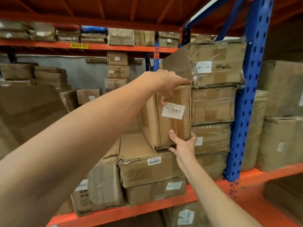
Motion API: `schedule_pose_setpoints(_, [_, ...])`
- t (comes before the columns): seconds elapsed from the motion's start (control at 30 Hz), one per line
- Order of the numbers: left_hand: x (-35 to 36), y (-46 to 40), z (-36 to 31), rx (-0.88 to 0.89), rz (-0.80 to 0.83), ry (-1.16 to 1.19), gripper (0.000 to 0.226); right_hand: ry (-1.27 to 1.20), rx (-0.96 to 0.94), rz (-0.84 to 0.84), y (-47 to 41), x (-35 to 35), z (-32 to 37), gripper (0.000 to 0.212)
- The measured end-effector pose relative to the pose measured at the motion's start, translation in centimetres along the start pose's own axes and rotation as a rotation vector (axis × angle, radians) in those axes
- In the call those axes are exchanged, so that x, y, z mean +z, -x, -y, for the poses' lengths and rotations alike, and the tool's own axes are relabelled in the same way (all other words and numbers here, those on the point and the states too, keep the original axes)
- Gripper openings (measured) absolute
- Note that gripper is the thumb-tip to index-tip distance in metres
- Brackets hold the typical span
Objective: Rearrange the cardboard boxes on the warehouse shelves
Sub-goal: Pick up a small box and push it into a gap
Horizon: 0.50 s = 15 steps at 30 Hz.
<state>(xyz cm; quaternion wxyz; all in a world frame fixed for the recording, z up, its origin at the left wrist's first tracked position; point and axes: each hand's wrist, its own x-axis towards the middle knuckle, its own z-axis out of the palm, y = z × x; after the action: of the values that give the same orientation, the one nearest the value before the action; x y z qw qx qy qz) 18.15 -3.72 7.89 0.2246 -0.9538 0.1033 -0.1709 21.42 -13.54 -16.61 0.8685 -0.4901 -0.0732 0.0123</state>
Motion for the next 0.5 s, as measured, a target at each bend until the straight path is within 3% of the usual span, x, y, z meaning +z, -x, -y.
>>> schedule_pose_setpoints(0.13, [1.7, 1.8, 1.5, -0.041, 0.065, 0.190, 0.118, 0.212, 0.031, -0.002, 0.1, -0.3, 0.6, 0.089])
schedule_pose_setpoints(0.2, [2.9, 2.7, 2.3, -0.132, 0.045, 0.289, 0.114, 0.526, -0.061, -0.042, 0.4, -0.5, 1.3, 0.091])
schedule_pose_setpoints(0.27, [4.2, 3.8, 2.9, -0.278, 0.049, 0.397, 0.114, 0.971, -0.154, -0.096, 0.5, -0.6, 2.1, 0.107])
schedule_pose_setpoints(0.33, [5.6, 4.8, 3.1, -0.301, 0.057, 0.485, 0.122, 1.244, -0.249, -0.134, 0.6, -0.4, 2.9, 0.116])
schedule_pose_setpoints(0.4, [6.6, 5.3, 2.8, -0.217, -0.012, 0.517, 0.126, 1.273, -0.329, -0.033, 0.5, -0.2, 3.2, 0.118])
schedule_pose_setpoints(0.5, [6.8, 4.7, 2.7, -0.140, -0.114, 0.544, 0.115, 1.228, -0.345, 0.057, 0.0, -0.2, 3.2, 0.118])
